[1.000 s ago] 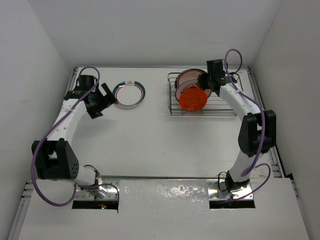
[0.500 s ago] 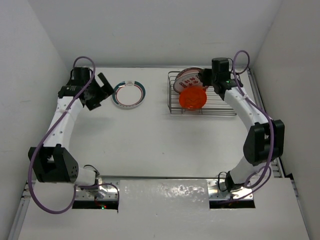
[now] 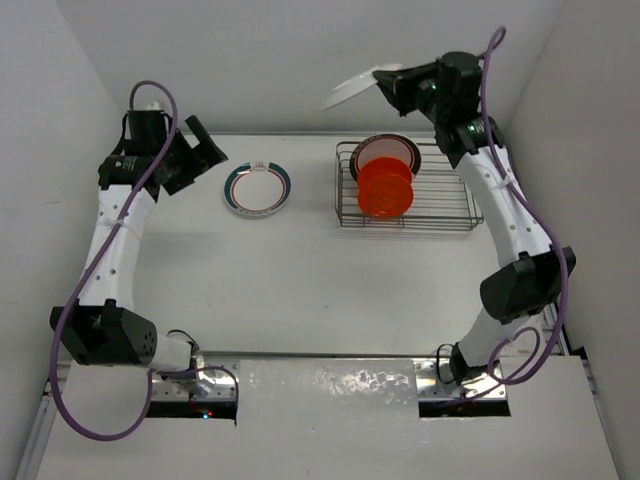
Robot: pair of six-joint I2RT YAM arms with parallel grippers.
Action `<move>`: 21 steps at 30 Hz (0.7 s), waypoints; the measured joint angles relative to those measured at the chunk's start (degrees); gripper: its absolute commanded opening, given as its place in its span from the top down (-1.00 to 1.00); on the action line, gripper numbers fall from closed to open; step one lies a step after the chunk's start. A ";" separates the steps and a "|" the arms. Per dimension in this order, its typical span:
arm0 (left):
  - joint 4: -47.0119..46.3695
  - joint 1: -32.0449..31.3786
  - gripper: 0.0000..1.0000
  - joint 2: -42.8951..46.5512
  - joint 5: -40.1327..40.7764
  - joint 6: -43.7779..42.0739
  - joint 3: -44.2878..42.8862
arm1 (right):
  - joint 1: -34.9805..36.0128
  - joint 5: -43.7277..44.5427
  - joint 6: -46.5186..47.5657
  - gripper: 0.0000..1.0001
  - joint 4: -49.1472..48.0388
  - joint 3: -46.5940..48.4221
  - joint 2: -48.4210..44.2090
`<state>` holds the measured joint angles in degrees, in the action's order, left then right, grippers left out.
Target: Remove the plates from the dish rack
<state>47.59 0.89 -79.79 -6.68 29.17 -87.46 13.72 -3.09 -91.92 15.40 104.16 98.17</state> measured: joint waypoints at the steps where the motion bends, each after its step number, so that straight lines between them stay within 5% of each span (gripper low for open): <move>1: -0.15 0.00 -1.00 0.02 -0.04 -0.31 -0.79 | 0.87 -2.14 3.13 1.00 0.39 3.02 0.50; 8: -0.55 1.01 -1.00 -0.07 -0.35 -0.52 -2.23 | 8.33 -15.61 28.28 1.00 11.93 14.60 1.31; 11: -0.57 2.67 -1.00 -0.31 -1.64 0.94 -2.23 | 13.75 -17.81 47.08 1.00 22.23 17.49 1.44; 15: -3.78 4.22 -1.00 -0.90 -7.74 4.22 0.46 | 26.25 -10.14 74.42 1.00 33.94 14.29 -1.44; 21: -10.62 4.26 -1.00 -3.43 -22.69 9.60 10.60 | 46.14 7.45 98.44 1.00 41.79 -4.09 -8.68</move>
<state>36.97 5.15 -83.22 -29.36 38.76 -76.86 59.86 4.36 6.52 57.19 100.07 89.49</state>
